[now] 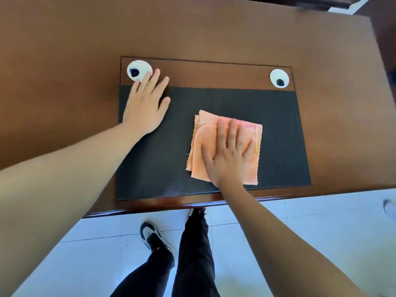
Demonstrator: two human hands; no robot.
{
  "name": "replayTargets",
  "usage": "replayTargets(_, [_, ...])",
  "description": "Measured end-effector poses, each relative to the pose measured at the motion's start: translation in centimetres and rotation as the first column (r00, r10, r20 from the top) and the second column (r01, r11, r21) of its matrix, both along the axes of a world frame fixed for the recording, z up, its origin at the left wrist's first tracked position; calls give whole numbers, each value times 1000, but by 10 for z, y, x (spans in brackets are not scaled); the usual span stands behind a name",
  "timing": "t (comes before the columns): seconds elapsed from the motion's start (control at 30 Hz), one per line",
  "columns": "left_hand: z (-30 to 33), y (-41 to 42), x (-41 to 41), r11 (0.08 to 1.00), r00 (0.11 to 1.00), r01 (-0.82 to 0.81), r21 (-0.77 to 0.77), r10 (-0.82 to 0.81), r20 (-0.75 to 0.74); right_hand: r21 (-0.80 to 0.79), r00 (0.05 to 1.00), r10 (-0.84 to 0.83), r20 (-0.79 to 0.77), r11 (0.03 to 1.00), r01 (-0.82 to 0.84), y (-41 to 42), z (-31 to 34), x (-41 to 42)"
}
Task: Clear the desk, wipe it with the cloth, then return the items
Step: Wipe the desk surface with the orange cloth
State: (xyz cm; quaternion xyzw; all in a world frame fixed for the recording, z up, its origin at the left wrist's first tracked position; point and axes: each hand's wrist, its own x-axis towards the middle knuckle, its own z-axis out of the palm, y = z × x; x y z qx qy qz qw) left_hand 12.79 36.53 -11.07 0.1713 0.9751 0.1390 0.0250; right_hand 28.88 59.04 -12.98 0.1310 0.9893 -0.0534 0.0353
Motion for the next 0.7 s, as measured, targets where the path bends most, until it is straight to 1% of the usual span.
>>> replayTargets(0.07, [0, -8, 26, 1000, 999, -22, 5, 22, -26, 2, 1000, -24, 4, 1000, 24, -11, 2, 19])
replayTargets(0.17, [2, -15, 59, 997, 997, -73, 5, 73, -25, 21, 998, -59, 20, 998, 59, -30, 5, 44])
replayTargets(0.3, [5, -20, 77, 995, 995, -95, 7, 95, -9, 17, 995, -91, 33, 996, 91, -43, 6, 55])
replayTargets(0.37, [7, -20, 73, 991, 993, -116, 60, 118, -19, 28, 997, -68, 36, 997, 67, -41, 5, 46])
replayTargets(0.53, [12, -25, 39, 978, 979, -156, 135, 172, -111, 0, 999, -8, 32, 1000, 8, -36, 5, 3])
replayTargets(0.63, [13, -31, 11, 971, 966, -207, 118, 222, -131, -1, 999, 24, 32, 1000, -24, -35, 5, -28])
replayTargets(0.7, [10, -34, -10, 963, 958, -252, 92, 261, -116, -8, 998, 48, 39, 999, -47, -33, 5, -47])
